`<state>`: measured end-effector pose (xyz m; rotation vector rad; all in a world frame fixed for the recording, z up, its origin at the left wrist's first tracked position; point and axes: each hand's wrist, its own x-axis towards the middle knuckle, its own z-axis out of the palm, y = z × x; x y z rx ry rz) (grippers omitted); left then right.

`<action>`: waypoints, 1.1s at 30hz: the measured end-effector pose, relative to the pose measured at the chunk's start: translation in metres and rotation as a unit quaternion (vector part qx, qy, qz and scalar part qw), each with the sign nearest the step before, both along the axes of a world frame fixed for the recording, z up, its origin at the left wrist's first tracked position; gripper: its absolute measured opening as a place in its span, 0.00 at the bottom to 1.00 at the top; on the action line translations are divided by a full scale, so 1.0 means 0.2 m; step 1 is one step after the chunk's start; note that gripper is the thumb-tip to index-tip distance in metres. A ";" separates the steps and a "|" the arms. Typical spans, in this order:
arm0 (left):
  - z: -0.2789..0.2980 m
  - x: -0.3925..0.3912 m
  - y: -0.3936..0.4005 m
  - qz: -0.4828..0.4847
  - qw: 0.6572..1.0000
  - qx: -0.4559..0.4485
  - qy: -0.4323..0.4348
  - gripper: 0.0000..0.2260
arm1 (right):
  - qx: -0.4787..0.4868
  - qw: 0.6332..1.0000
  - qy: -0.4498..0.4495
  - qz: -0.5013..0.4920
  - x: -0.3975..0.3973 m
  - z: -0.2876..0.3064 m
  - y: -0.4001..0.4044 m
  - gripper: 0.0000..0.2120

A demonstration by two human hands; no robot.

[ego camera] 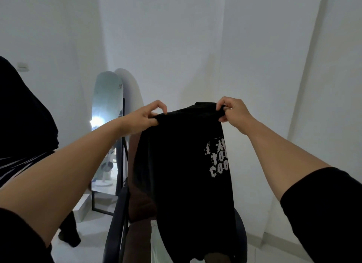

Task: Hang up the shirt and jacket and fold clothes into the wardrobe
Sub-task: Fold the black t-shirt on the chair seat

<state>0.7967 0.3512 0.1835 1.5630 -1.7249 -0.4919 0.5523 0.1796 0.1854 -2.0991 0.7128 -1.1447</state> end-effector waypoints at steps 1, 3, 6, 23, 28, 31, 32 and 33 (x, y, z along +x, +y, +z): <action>0.01 -0.02 -0.01 -0.004 0.999 0.015 -0.038 0.18 | 0.003 1.000 -0.001 -0.011 -0.01 -0.01 -0.01 0.22; 0.03 -0.07 -0.03 0.033 0.991 0.043 -0.122 0.23 | 0.002 1.000 0.008 -0.023 -0.02 -0.02 -0.02 0.22; 0.03 -0.10 -0.10 0.138 0.981 0.102 -0.095 0.15 | -0.012 0.998 0.058 -0.021 -0.02 -0.03 0.00 0.24; -0.10 -0.14 -0.11 0.308 0.909 -0.175 -0.220 0.09 | -0.026 0.996 0.090 -0.001 -0.06 -0.02 0.28 0.18; -0.09 -0.16 0.04 0.346 0.859 -0.190 -0.325 0.09 | -0.036 0.996 0.076 -0.020 -0.09 -0.04 0.38 0.18; -0.08 -0.15 0.11 0.347 0.829 -0.219 -0.380 0.13 | -0.030 0.997 0.066 -0.030 -0.11 -0.05 0.42 0.17; -0.09 -0.15 0.14 0.335 0.835 -0.228 -0.372 0.13 | -0.025 0.997 0.065 -0.030 -0.13 -0.07 0.44 0.16; -0.09 -0.17 0.17 0.316 0.852 -0.229 -0.350 0.13 | -0.019 0.997 0.063 -0.030 -0.14 -0.07 0.45 0.16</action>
